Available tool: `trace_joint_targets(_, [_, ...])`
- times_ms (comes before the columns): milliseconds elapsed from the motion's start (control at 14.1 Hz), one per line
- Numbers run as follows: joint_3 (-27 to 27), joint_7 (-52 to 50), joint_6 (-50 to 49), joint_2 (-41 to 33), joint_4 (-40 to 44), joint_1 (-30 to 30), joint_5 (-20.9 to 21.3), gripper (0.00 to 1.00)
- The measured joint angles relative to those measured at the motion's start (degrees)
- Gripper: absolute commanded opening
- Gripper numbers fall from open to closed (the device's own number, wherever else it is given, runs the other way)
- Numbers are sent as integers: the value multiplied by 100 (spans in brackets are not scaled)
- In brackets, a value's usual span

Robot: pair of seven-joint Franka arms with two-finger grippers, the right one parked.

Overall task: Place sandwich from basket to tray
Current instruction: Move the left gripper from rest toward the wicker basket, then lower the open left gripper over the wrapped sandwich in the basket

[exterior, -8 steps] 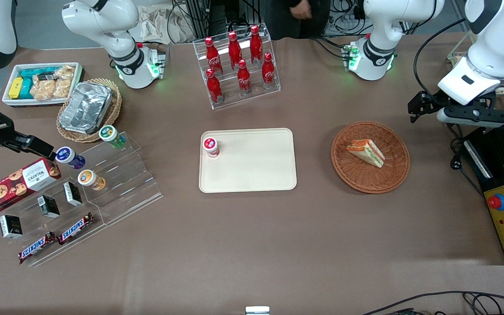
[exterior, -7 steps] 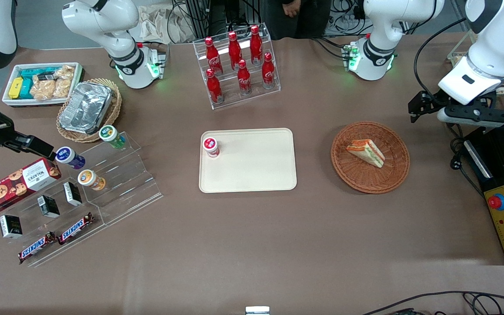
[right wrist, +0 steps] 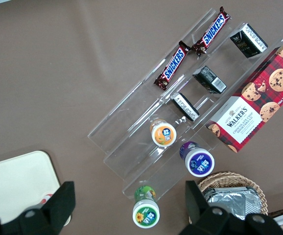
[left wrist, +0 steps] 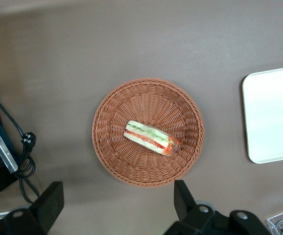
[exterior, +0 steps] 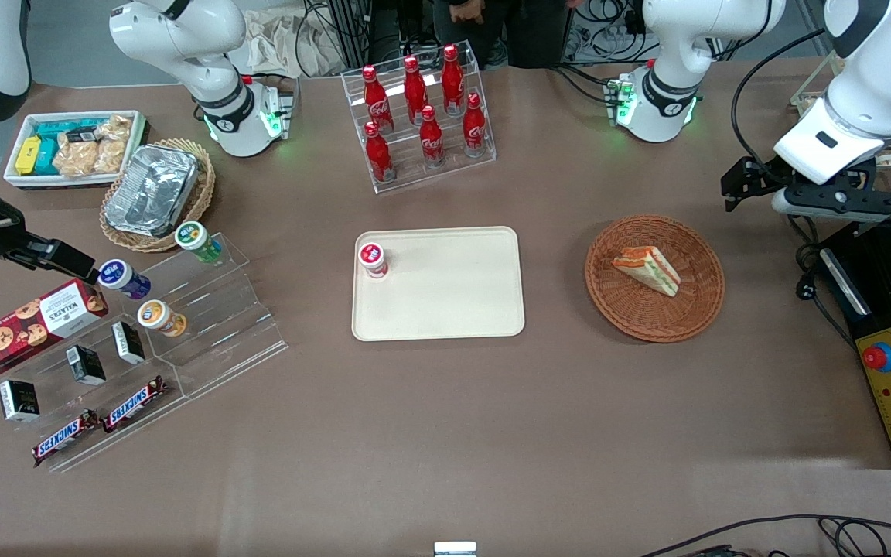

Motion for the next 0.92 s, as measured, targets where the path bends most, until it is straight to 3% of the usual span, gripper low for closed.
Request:
trace_joint_targets(213, [6,-167,-261,0,0,1,2,100])
trace_joint_targets(497, [-2,-1951,-425,-36,-77,-25,1,99])
trace_joint_targets(639, [-25,-2820,-453,-182,-297,-100,1,88])
trace_joint_targets(710, [-54,-3254,-470,-297,-463,-129,1,89])
trace_joint_targets(781, [-116,-3665,-473,-427,-670,-142,1,99])
trace_joint_targets(923, [-268,-4172,-472,-604,-988,-149,1,99])
